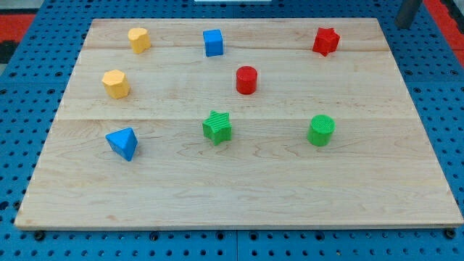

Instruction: Move your arm closer to the blue cube

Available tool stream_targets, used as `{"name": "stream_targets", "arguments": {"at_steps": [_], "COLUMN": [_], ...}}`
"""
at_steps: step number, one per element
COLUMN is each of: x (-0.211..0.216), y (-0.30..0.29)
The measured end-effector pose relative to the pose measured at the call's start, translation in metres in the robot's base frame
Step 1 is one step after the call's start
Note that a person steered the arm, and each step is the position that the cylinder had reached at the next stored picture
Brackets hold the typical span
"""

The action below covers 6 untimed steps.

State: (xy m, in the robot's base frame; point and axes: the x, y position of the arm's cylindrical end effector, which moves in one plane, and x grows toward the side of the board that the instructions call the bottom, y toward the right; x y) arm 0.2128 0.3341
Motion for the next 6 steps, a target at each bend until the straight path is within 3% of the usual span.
{"name": "stream_targets", "arguments": {"at_steps": [4,6], "x": [0.005,0.006], "y": [-0.017,-0.145]}}
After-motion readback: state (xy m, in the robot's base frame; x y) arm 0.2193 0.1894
